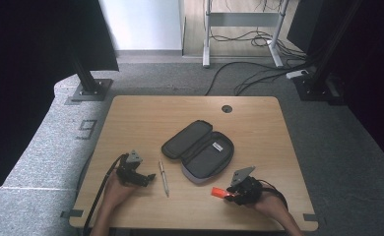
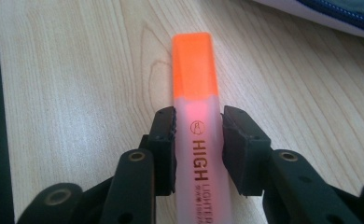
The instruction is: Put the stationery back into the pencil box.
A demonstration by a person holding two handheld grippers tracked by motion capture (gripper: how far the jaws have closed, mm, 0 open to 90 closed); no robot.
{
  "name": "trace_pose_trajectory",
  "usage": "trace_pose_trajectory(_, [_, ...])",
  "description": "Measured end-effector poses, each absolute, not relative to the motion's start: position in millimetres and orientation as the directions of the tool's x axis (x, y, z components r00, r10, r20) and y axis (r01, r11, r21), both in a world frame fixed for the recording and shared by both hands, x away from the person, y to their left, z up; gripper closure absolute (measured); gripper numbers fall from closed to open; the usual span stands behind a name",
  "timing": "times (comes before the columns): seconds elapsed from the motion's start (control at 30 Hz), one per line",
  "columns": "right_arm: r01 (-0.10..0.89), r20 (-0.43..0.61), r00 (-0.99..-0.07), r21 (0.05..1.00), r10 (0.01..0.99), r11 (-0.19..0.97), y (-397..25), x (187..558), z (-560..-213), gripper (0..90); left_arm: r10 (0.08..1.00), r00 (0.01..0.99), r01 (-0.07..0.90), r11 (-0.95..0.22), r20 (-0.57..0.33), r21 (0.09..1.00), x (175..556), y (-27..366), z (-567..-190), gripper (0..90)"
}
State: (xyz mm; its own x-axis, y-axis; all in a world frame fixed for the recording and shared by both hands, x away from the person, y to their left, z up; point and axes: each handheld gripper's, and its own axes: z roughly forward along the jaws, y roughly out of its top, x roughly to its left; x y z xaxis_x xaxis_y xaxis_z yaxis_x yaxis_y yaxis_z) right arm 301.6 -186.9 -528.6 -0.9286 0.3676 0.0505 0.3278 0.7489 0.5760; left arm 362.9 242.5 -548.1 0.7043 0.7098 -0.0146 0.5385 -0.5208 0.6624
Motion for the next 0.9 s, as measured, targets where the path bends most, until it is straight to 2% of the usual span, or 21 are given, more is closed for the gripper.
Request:
trace_pose_trajectory(0.53, [0.34, 0.037, -0.921, 0.565, 0.388, 0.752, -183, 297, -526, 65.4, 0.71, 0.704, 0.539, -0.52, -0.014, 0.662, 363, 242, -548, 0.2])
trace_pose_trajectory(0.9, [0.316, 0.029, -0.927, 0.601, 0.375, 0.734, -184, 294, -508, 65.4, 0.71, 0.704, 0.539, -0.521, -0.015, 0.662, 363, 243, -548, 0.2])
